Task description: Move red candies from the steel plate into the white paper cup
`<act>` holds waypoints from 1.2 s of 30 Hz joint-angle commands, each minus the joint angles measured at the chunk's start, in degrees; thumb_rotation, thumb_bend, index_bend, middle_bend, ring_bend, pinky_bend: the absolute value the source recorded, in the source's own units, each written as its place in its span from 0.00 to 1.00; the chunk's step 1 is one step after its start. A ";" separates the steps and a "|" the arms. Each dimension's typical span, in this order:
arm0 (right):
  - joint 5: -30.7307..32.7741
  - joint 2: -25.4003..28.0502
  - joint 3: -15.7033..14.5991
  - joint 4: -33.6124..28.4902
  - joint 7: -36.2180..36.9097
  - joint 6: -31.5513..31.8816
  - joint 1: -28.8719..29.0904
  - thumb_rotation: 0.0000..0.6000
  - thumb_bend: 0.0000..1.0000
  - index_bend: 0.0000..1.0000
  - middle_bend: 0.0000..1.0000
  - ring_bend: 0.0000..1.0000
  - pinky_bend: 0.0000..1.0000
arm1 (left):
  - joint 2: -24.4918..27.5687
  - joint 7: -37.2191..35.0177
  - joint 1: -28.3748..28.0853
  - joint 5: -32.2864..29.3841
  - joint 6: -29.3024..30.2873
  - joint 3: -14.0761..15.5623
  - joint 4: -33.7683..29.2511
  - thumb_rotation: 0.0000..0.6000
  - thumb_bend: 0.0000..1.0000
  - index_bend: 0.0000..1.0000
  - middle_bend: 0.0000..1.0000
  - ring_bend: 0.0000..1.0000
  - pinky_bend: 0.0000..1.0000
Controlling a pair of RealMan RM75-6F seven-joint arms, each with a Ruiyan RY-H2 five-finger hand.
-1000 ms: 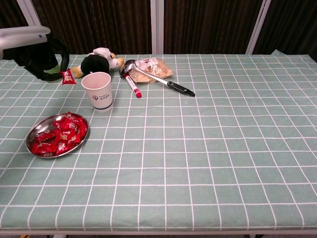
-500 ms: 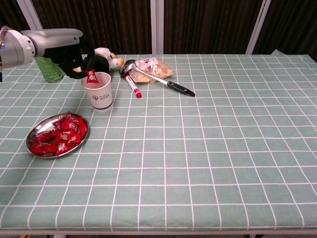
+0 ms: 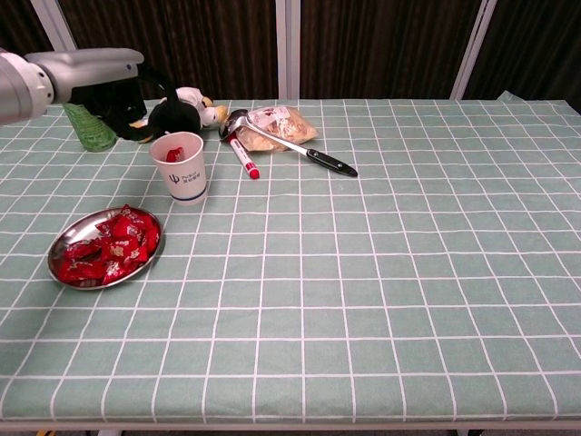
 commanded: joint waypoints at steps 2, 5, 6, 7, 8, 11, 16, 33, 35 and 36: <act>-0.19 -0.02 0.00 -0.05 -0.15 -0.17 0.18 1.00 0.02 0.06 0.27 0.05 0.28 | 4.04 -4.68 5.80 7.59 8.04 3.06 -4.67 1.00 0.38 0.43 0.98 0.94 1.00; -0.45 -0.24 -0.10 -0.13 -0.20 -0.35 0.33 1.00 0.02 0.06 0.27 0.05 0.28 | 5.37 -6.01 8.62 11.43 11.48 5.73 -6.32 1.00 0.34 0.47 0.98 0.94 1.00; -0.59 -0.27 -0.15 -0.21 -0.22 -0.34 0.36 1.00 0.02 0.06 0.27 0.05 0.28 | 5.61 -6.33 9.51 12.65 12.38 6.75 -6.74 1.00 0.33 0.48 0.98 0.94 1.00; -0.69 -0.27 -0.15 -0.26 -0.25 -0.27 0.37 1.00 0.02 0.06 0.27 0.05 0.28 | 5.70 -6.51 10.06 13.42 12.74 7.52 -6.97 1.00 0.32 0.49 0.98 0.94 1.00; -0.76 -0.25 -0.16 -0.33 -0.31 -0.19 0.35 1.00 0.02 0.06 0.27 0.05 0.28 | 5.73 -6.64 10.45 14.09 12.73 8.32 -7.13 1.00 0.31 0.49 0.98 0.94 1.00; -0.93 -0.15 -0.25 -0.57 -0.56 0.15 0.18 1.00 0.02 0.06 0.27 0.05 0.28 | 5.22 -6.61 10.87 15.25 10.86 10.55 -7.00 1.00 0.28 0.49 0.98 0.93 1.00; -1.04 -0.04 -0.43 -0.88 -0.80 0.60 -0.17 1.00 0.02 0.06 0.27 0.05 0.28 | 2.17 -5.55 10.13 14.17 6.08 11.89 -4.68 1.00 0.24 0.48 0.97 0.93 1.00; -0.41 0.03 -0.32 -1.10 -1.17 0.19 -0.13 1.00 0.02 0.06 0.27 0.05 0.28 | -3.17 -1.34 8.19 8.41 0.56 9.33 0.40 1.00 0.24 0.47 0.98 0.94 1.00; -0.34 0.01 -0.32 -1.06 -1.18 0.16 -0.14 1.00 0.02 0.06 0.27 0.05 0.28 | -3.30 -0.88 8.08 7.88 0.08 9.26 0.54 1.00 0.25 0.47 0.98 0.94 1.00; -0.26 -0.01 -0.31 -1.01 -1.16 0.13 -0.15 1.00 0.02 0.06 0.27 0.05 0.28 | -3.47 -0.64 8.01 7.55 -0.21 9.22 0.78 1.00 0.25 0.48 0.98 0.94 1.00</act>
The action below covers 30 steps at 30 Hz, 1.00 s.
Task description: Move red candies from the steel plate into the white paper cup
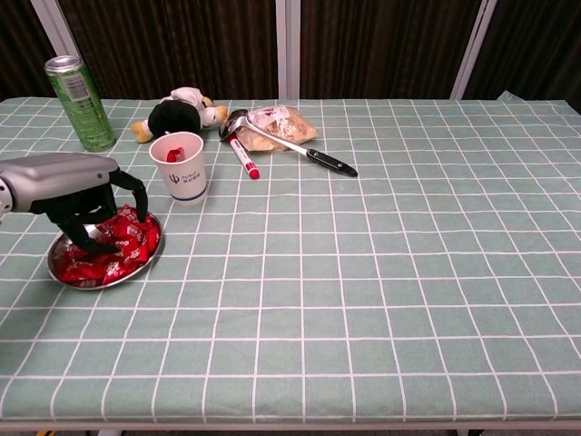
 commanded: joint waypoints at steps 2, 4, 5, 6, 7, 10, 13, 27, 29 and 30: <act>0.20 -0.04 0.01 0.08 0.05 -0.11 -0.02 1.00 0.02 0.06 0.27 0.05 0.28 | -0.60 0.93 -0.28 -0.94 -0.83 -0.17 0.97 1.00 0.26 0.49 0.98 0.94 1.00; 0.09 -0.03 -0.02 0.07 0.09 -0.02 -0.06 1.00 0.02 0.06 0.27 0.05 0.28 | -1.00 1.37 -0.28 -1.33 -0.85 -0.30 1.57 1.00 0.27 0.51 0.98 0.94 1.00; 0.04 -0.01 -0.03 0.06 0.08 0.04 -0.08 1.00 0.02 0.06 0.27 0.05 0.28 | -1.13 1.20 -0.23 -1.47 -0.85 -0.41 1.66 1.00 0.27 0.52 0.98 0.94 1.00; 0.04 0.03 -0.01 0.03 0.08 0.07 -0.08 1.00 0.02 0.06 0.27 0.05 0.28 | -1.19 0.91 -0.20 -1.55 -0.89 -0.52 1.69 1.00 0.28 0.52 0.98 0.94 1.00; 0.07 0.08 0.01 -0.01 0.06 0.08 -0.09 1.00 0.02 0.06 0.27 0.05 0.28 | -1.19 0.54 -0.16 -1.56 -0.91 -0.64 1.70 1.00 0.28 0.53 0.98 0.94 1.00; 0.12 0.12 0.00 -0.08 0.00 0.08 -0.12 1.00 0.02 0.06 0.27 0.05 0.28 | -1.11 0.18 -0.15 -1.30 -0.91 -0.69 1.77 1.00 0.29 0.54 0.98 0.94 1.00; 0.09 0.13 -0.04 -0.11 0.01 0.12 -0.18 1.00 0.02 0.06 0.27 0.05 0.28 | -1.16 0.44 -0.25 -1.26 -1.09 -0.68 2.04 1.00 0.29 0.54 0.98 0.94 1.00; 0.08 0.24 0.04 -0.40 -0.20 0.21 -0.18 1.00 0.02 0.06 0.27 0.05 0.28 | -2.60 -1.90 0.22 -1.03 -0.70 -1.31 4.40 1.00 0.40 0.66 1.00 0.95 1.00; 0.09 0.28 0.09 -0.48 -0.24 0.17 -0.13 1.00 0.02 0.06 0.27 0.05 0.28 | -2.42 -2.57 0.40 -0.77 -0.57 -1.31 4.28 1.00 0.42 0.67 1.00 0.95 1.00; 0.08 0.27 0.08 -0.50 -0.26 0.15 -0.12 1.00 0.02 0.06 0.27 0.05 0.28 | -2.18 -2.98 0.56 -0.53 -0.34 -1.30 4.02 1.00 0.42 0.67 1.00 0.95 1.00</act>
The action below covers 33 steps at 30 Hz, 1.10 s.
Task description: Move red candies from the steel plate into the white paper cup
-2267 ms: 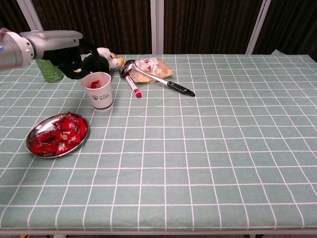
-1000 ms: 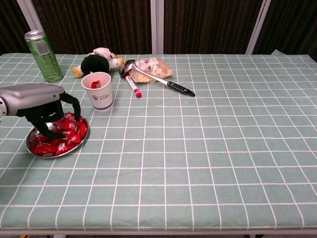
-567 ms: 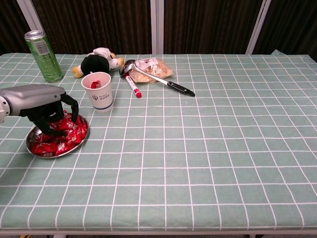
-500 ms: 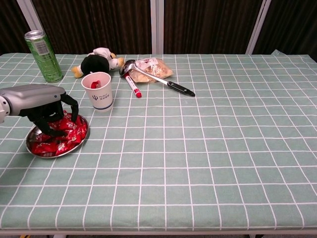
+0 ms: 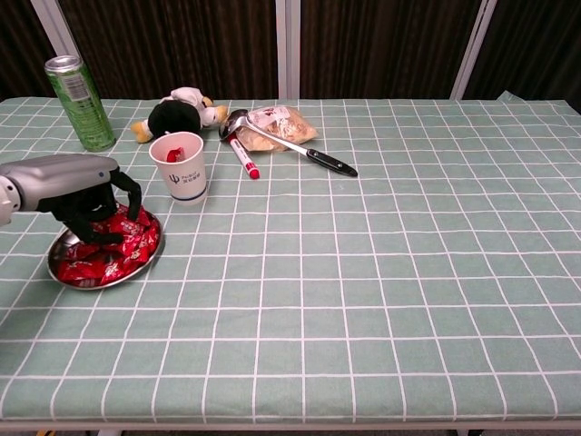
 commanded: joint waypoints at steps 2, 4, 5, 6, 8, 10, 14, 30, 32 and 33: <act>-0.09 -0.02 -0.03 -0.04 0.01 -0.04 0.03 1.00 0.02 0.06 0.27 0.05 0.29 | 0.88 -1.15 0.57 0.84 0.87 0.03 -0.84 1.00 0.43 0.68 1.00 0.95 1.00; -0.16 -0.03 -0.04 -0.02 0.06 -0.03 0.05 1.00 0.02 0.06 0.27 0.05 0.29 | 2.02 -1.75 1.08 1.18 1.94 -0.19 -2.08 1.00 0.44 0.68 1.00 0.95 1.00; -0.16 -0.02 -0.03 -0.01 0.10 -0.05 0.06 1.00 0.02 0.06 0.27 0.05 0.29 | 2.63 -2.06 1.32 1.38 2.56 -0.37 -2.76 1.00 0.44 0.68 1.00 0.95 1.00; -0.20 -0.01 -0.06 0.01 0.12 -0.05 0.05 1.00 0.01 0.06 0.27 0.05 0.29 | 3.55 -2.52 1.62 1.64 3.35 -0.62 -3.80 1.00 0.43 0.68 1.00 0.95 1.00; -0.21 0.01 -0.04 0.02 0.15 -0.08 0.09 1.00 0.02 0.06 0.27 0.05 0.29 | 5.10 -3.18 1.97 2.11 4.55 -1.12 -5.50 1.00 0.43 0.68 1.00 0.95 1.00; -0.24 -0.01 -0.04 0.09 0.25 -0.14 0.13 1.00 0.01 0.06 0.27 0.05 0.28 | 6.83 -3.85 2.17 2.55 5.74 -1.87 -7.43 1.00 0.43 0.68 1.00 0.95 1.00; -0.26 -0.15 -0.06 0.31 0.49 -0.26 0.19 1.00 0.01 0.06 0.27 0.05 0.29 | 9.56 -4.72 1.28 2.75 5.79 -3.61 -10.17 1.00 0.43 0.68 1.00 0.95 1.00; 0.29 -0.25 -0.05 1.11 1.33 0.12 -0.29 1.00 0.01 0.06 0.27 0.05 0.29 | 6.93 -3.79 -8.03 -3.81 -2.83 -9.99 -5.32 1.00 0.43 0.68 1.00 0.95 1.00; 0.35 -0.23 -0.03 1.15 1.35 0.11 -0.30 1.00 0.01 0.06 0.27 0.05 0.29 | 6.04 -3.29 -8.76 -4.81 -3.56 -10.14 -4.25 1.00 0.43 0.68 1.00 0.95 1.00; 0.41 -0.23 -0.01 1.19 1.35 0.08 -0.30 1.00 0.01 0.06 0.27 0.05 0.29 | 5.52 -2.84 -9.23 -5.59 -4.17 -10.17 -3.45 1.00 0.43 0.68 1.00 0.95 1.00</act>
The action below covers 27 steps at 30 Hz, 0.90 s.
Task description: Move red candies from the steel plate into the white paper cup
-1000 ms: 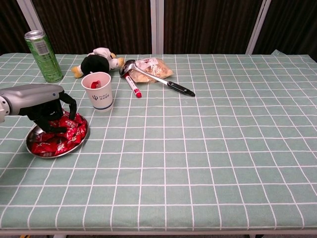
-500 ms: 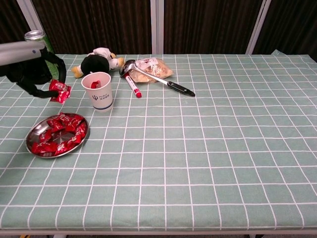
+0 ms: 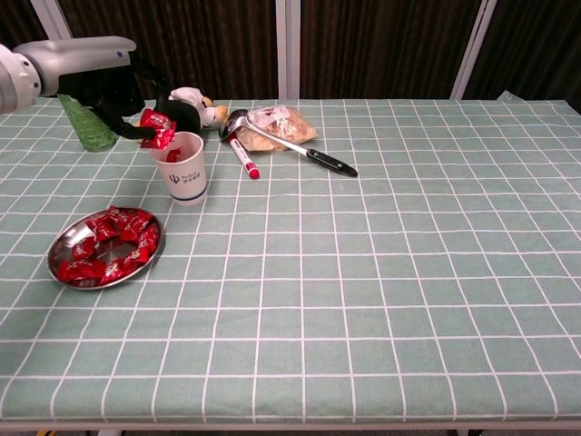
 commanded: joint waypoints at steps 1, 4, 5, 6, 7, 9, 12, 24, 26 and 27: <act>0.07 0.02 0.02 0.06 0.02 -0.04 0.00 1.00 0.01 0.06 0.27 0.05 0.29 | -1.50 1.26 -1.39 -1.98 -1.59 -0.33 2.06 1.00 0.43 0.68 1.00 0.95 1.00; 0.20 0.04 0.06 0.24 0.22 -0.04 -0.06 1.00 0.01 0.06 0.27 0.05 0.29 | -2.55 2.20 -2.13 -3.65 -2.53 -0.22 3.77 1.00 0.43 0.68 1.00 0.95 1.00; 0.26 0.02 0.08 0.31 0.29 -0.07 -0.06 1.00 0.01 0.06 0.27 0.05 0.29 | -2.78 2.32 -2.27 -4.01 -2.70 -0.19 4.09 1.00 0.43 0.68 1.00 0.95 1.00; 0.32 0.01 0.09 0.39 0.34 -0.13 -0.05 1.00 0.01 0.06 0.27 0.05 0.29 | -3.09 2.45 -2.41 -4.37 -2.80 -0.15 4.50 1.00 0.43 0.68 1.00 0.95 1.00; 0.33 -0.01 0.08 0.44 0.39 -0.16 -0.05 1.00 0.01 0.06 0.27 0.05 0.29 | -3.33 2.57 -2.50 -4.55 -2.80 -0.10 4.82 1.00 0.43 0.68 1.00 0.95 1.00; 0.35 -0.04 0.08 0.57 0.50 -0.28 -0.01 1.00 0.01 0.06 0.27 0.05 0.29 | -3.79 3.06 -2.75 -4.76 -2.94 0.19 5.61 1.00 0.43 0.67 1.00 0.95 1.00; 0.39 -0.05 0.12 0.72 0.63 -0.26 -0.03 1.00 0.01 0.06 0.27 0.05 0.29 | -3.90 3.74 -2.98 -5.02 -3.33 0.72 5.87 1.00 0.42 0.63 0.99 0.95 1.00; 0.58 -0.17 0.27 0.82 0.48 -0.70 0.24 1.00 0.01 0.06 0.27 0.05 0.29 | -3.00 3.20 -2.59 -3.55 -1.81 1.42 3.58 1.00 0.42 0.42 0.97 0.95 1.00; 0.52 -0.17 0.30 0.81 0.44 -0.73 0.30 1.00 0.01 0.06 0.27 0.05 0.29 | -2.59 2.79 -2.12 -2.89 -0.53 1.32 2.89 1.00 0.42 0.40 0.97 0.95 1.00; 0.48 -0.15 0.33 0.77 0.43 -0.75 0.36 1.00 0.02 0.06 0.27 0.05 0.29 | -2.22 2.57 -1.69 -2.46 0.31 1.39 2.38 1.00 0.42 0.40 0.97 0.95 1.00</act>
